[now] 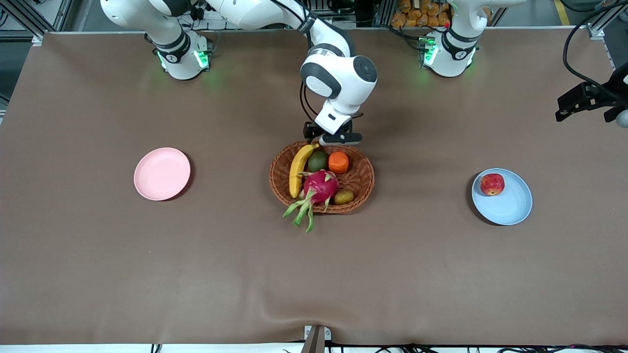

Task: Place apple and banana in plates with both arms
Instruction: 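Reach the right gripper over the basket toward the yellow banana, then close the right gripper on the banana stem end and lift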

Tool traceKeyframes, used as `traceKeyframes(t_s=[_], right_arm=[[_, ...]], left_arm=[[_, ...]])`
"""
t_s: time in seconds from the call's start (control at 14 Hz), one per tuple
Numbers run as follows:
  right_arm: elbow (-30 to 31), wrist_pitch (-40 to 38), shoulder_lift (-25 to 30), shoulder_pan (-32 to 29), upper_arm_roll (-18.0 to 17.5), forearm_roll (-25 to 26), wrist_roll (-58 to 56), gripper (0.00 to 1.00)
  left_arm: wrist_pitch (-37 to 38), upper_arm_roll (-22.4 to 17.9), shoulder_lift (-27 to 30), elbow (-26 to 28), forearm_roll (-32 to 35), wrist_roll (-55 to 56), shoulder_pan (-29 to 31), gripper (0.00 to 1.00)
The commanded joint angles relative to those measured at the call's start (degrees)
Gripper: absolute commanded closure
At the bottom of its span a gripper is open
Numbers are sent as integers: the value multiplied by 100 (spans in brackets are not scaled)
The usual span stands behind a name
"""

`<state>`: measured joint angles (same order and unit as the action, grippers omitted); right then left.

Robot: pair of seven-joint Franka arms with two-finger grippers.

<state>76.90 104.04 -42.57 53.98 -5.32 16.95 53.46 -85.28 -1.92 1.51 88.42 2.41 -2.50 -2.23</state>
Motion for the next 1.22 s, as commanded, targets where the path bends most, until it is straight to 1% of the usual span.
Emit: traceKeyframes(t_s=[0.0,0.14,0.36,0.5,0.57,0.79,0.86,0.93,1.0,1.15], right_arm=[[-193,-68,-164,51,31,203,121,39],[-201,-51,-181,51,101,238,121,41],[-201,11,-260,16,119,247,129,49],[-201,55,-269,-1,119,247,129,51],[-201,90,-269,-19,119,247,129,56],[-201,81,-269,-19,119,247,112,78],[-201,73,-269,-19,119,247,121,83],[-201,72,-269,-2,119,247,121,84],[-201,55,-269,7,119,247,112,88],[-193,46,-269,25,119,247,112,89]], left_arm=[[81,25,-45,-79,14,30,12,0],[90,17,-54,-79,14,39,21,0],[90,25,-63,-79,14,39,-14,0],[90,34,-63,-79,5,30,3,0],[90,34,-72,-79,5,30,3,0],[90,43,-63,-79,-39,30,-5,0],[90,34,-63,-79,-161,30,21,0],[90,34,-63,-79,-214,30,38,0],[90,26,-63,-79,-215,30,30,0],[90,25,-63,-79,-215,48,21,0]])
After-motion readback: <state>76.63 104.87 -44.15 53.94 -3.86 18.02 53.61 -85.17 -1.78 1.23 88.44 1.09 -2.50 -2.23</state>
